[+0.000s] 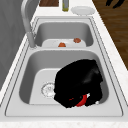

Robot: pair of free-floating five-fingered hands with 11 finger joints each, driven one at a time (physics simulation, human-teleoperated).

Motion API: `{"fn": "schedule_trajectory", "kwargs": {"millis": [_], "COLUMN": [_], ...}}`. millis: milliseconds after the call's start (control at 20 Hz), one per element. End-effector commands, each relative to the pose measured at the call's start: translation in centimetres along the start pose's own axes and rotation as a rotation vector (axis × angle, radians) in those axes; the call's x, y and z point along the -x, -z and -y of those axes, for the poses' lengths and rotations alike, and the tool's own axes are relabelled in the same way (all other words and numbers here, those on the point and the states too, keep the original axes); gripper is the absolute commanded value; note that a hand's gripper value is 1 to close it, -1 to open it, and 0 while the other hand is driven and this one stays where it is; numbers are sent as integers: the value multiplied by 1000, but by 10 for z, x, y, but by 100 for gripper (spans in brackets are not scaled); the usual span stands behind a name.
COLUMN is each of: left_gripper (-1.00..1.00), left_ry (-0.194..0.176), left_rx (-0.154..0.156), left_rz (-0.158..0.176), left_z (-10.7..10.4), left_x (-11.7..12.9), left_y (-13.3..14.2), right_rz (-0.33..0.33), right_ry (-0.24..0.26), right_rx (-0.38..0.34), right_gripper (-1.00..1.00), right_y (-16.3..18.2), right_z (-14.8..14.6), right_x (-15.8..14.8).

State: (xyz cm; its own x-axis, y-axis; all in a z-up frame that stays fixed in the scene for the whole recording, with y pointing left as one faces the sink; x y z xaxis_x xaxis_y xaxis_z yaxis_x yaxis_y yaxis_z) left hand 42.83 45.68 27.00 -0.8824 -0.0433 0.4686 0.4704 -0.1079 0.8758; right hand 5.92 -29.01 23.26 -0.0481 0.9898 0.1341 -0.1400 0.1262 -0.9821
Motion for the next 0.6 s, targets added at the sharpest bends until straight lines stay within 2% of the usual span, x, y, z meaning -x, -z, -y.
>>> {"fn": "schedule_trajectory", "kwargs": {"millis": [0,150,550], "left_gripper": [100,100,100], "left_ry": [-1,-2,-6], "left_rx": [-3,-10,-19], "left_rz": [-15,-20,-37], "left_z": [-3,-4,13], "left_x": [0,2,29], "left_y": [28,48,100], "right_rz": [0,0,0], "right_ry": [0,0,0], "right_rx": [0,0,0], "right_gripper": [0,0,0], "right_y": [0,0,0], "right_z": [0,0,0], "right_x": [0,0,0]}}
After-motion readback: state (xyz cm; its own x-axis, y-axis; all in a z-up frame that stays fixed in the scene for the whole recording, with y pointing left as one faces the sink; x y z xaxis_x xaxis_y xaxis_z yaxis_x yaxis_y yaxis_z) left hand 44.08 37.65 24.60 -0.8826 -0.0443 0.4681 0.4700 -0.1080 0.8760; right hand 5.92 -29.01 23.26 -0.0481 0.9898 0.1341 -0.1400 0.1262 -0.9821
